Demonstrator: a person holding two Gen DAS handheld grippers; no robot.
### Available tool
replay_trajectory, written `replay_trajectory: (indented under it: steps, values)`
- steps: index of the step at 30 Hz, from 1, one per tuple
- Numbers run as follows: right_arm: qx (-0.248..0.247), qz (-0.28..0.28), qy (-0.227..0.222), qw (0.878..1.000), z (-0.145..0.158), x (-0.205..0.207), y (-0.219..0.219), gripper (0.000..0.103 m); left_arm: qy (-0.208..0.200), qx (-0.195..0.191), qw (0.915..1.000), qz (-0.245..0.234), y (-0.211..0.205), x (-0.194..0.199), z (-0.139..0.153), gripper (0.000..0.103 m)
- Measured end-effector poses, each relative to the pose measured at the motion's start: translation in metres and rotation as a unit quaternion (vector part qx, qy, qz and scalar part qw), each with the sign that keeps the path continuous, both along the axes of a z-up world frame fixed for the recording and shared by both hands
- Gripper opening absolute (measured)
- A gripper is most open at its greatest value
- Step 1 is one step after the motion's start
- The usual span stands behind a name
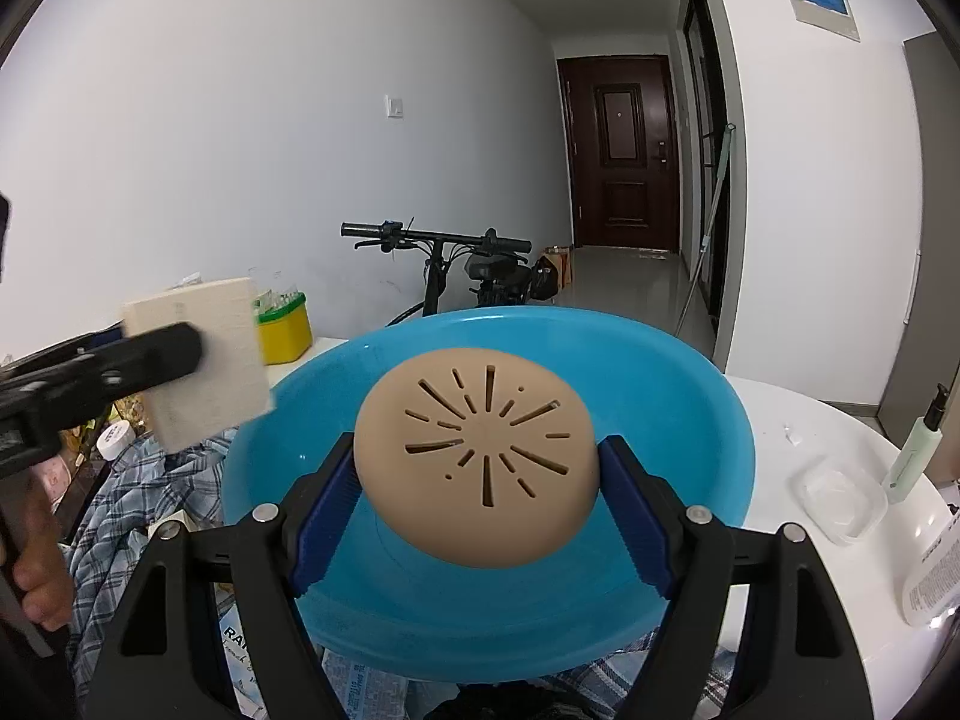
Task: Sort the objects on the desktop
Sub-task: 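Carry the tan round lid in the right tool over the basin while the left tool carries the cream box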
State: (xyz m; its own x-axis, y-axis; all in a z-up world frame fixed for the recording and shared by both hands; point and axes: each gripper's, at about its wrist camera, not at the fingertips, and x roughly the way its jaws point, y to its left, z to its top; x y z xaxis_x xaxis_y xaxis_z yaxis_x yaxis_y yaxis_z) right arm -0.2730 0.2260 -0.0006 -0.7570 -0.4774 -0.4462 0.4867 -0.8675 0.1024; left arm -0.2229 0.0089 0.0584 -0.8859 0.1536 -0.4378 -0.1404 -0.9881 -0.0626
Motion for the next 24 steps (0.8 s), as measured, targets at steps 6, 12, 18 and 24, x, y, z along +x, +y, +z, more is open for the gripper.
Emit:
replay_trajectory:
  steps: [6, 12, 18, 24]
  values:
    - [0.002, -0.001, -0.001, 1.0, -0.001, -0.001, -0.001, 0.077, -0.016, -0.005, 0.9999, -0.004, 0.003, -0.017, -0.016, 0.062]
    - [0.006, 0.001, -0.004, 1.0, -0.004, -0.001, -0.003, 0.077, -0.021, -0.019, 0.9995, -0.013, 0.007, -0.02, -0.029, 0.062]
    - [0.01, 0.004, -0.005, 1.0, -0.006, 0.001, -0.003, 0.078, -0.023, -0.048, 0.9986, -0.009, 0.013, -0.019, -0.038, 0.062]
    - [0.01, 0.005, -0.004, 1.0, -0.006, 0.002, -0.004, 0.078, -0.023, -0.046, 0.9987, -0.003, 0.009, -0.02, -0.041, 0.062]
